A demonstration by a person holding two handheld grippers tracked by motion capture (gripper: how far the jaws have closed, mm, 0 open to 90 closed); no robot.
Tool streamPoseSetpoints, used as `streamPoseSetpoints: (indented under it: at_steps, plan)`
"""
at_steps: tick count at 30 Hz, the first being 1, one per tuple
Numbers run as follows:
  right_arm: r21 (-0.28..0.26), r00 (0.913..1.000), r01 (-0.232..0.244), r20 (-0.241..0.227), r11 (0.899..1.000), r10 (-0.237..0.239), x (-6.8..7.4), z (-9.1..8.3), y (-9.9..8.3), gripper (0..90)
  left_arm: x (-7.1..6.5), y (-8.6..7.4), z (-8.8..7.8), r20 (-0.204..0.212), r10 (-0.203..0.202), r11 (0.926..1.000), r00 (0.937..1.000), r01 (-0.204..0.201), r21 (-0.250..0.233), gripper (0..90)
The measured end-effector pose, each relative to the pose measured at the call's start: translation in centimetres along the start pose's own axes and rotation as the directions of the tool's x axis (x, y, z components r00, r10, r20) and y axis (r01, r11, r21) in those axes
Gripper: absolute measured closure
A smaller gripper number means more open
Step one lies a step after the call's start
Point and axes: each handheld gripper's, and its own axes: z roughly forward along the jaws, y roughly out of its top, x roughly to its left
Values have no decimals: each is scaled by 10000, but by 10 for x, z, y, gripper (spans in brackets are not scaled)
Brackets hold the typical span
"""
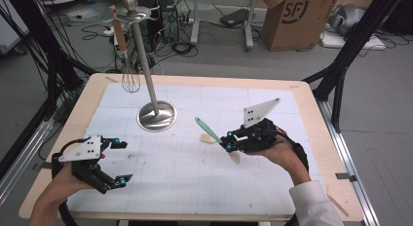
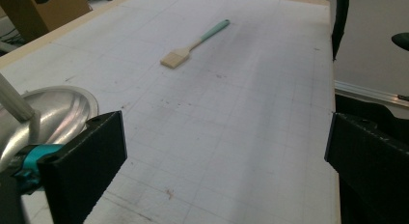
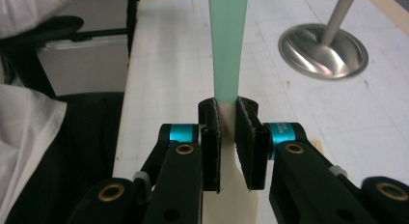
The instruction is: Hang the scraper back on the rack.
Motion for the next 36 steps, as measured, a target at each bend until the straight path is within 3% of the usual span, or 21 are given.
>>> streamPoseSetpoints:
  at_steps: [8,18,26,32,36]
  plan:
    - [-297,9994,271,-198,9992,-277,1,1,13,810,2,27,1,348,99,9999,9993,-97,-63,16]
    - [-807,9972,461,-558,9957,-507,6,4,22,810,3,73,13,822,662,9977,9944,-648,-196,17]
    - [-1055,9949,603,-739,9926,-683,7,7,29,810,1,110,30,1442,1107,9937,9833,-1116,-15,17]
    - [-1287,9923,700,-927,9892,-822,9,7,35,810,-1,132,43,1796,1275,9918,9754,-1272,-133,17]
    - [-1545,9903,781,-1018,9849,-945,9,7,39,810,-4,146,52,2113,1507,9884,9657,-1517,-116,17]
